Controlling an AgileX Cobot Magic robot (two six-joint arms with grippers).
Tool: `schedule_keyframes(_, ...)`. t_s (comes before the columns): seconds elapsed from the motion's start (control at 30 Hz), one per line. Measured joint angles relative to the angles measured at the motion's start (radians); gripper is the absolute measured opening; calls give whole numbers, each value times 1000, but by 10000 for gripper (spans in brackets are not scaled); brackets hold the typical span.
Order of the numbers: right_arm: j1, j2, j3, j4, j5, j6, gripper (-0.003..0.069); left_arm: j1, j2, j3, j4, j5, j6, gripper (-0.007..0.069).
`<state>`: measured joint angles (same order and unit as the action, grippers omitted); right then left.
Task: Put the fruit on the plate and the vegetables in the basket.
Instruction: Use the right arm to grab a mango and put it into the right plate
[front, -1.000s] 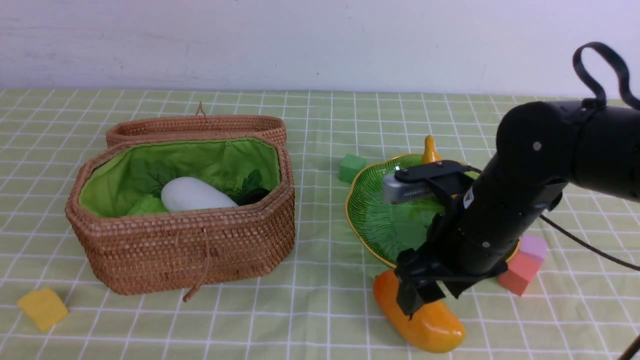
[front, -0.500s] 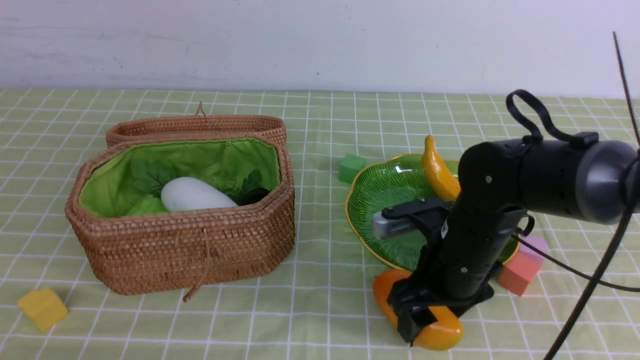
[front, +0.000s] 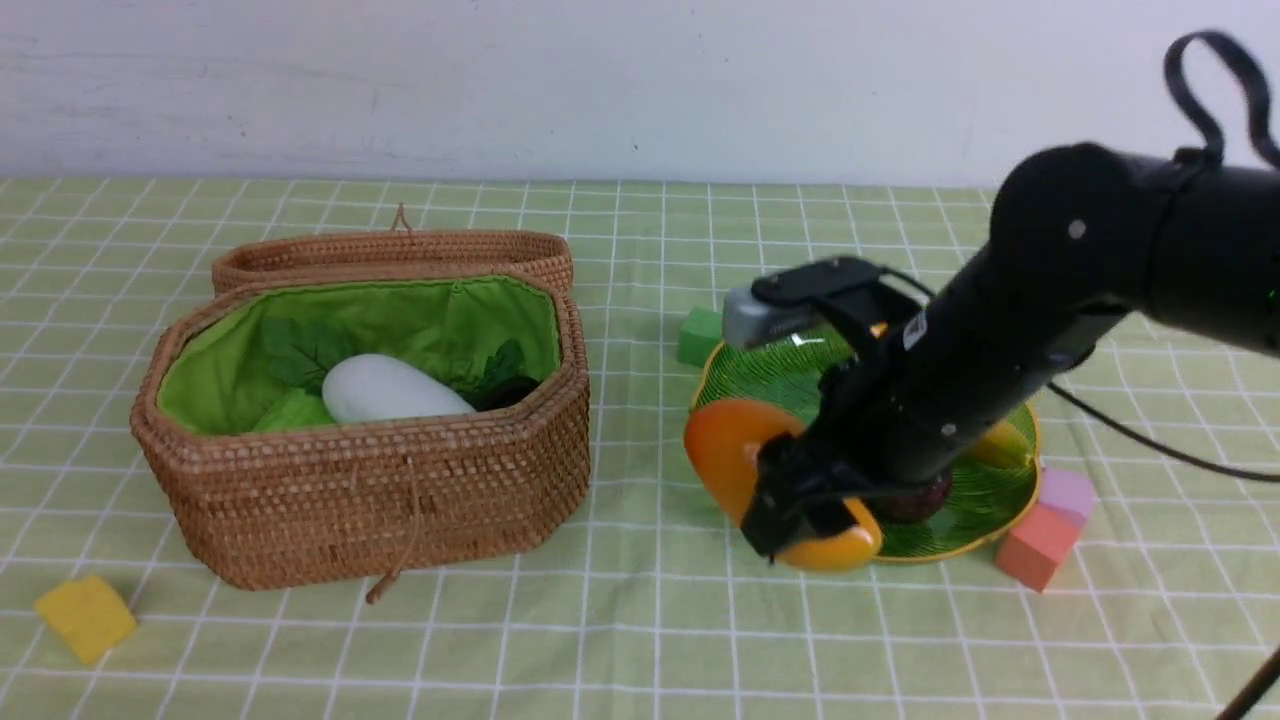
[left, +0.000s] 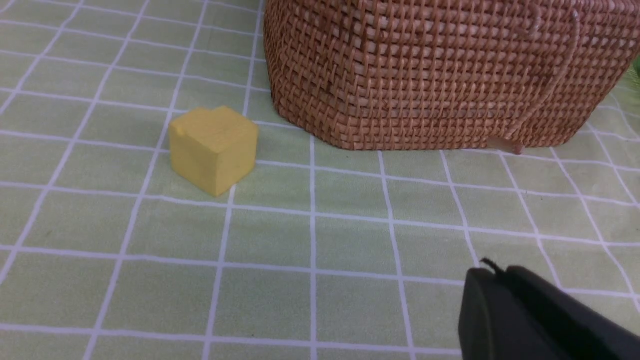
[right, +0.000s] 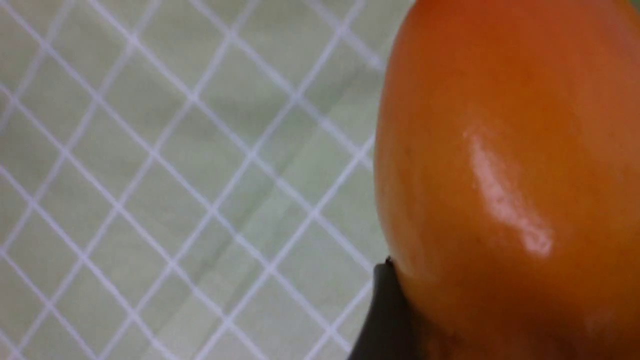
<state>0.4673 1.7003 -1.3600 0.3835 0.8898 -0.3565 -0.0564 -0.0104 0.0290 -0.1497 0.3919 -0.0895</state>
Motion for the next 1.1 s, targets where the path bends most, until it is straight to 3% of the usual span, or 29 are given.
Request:
schedule_keyframes(0.13, -55, 28, -76, -10, -106, 18, 516, 0, 0, 0, 0, 0, 0, 18)
schedule_keyframes(0.37, -156, 187, -90, -15, -264, 157, 516, 0, 0, 0, 0, 0, 0, 18)
schedule_keyframes(0.67, -164, 264, -90, 6, -302, 173, 517, 0, 0, 0, 0, 0, 0, 18)
schedule_keyframes(0.9, -164, 222, -90, 26, -321, 173, 666, 0, 0, 0, 0, 0, 0, 18)
schedule_keyframes(1.1, -164, 123, -90, 35, -293, 173, 659, 0, 0, 0, 0, 0, 0, 18)
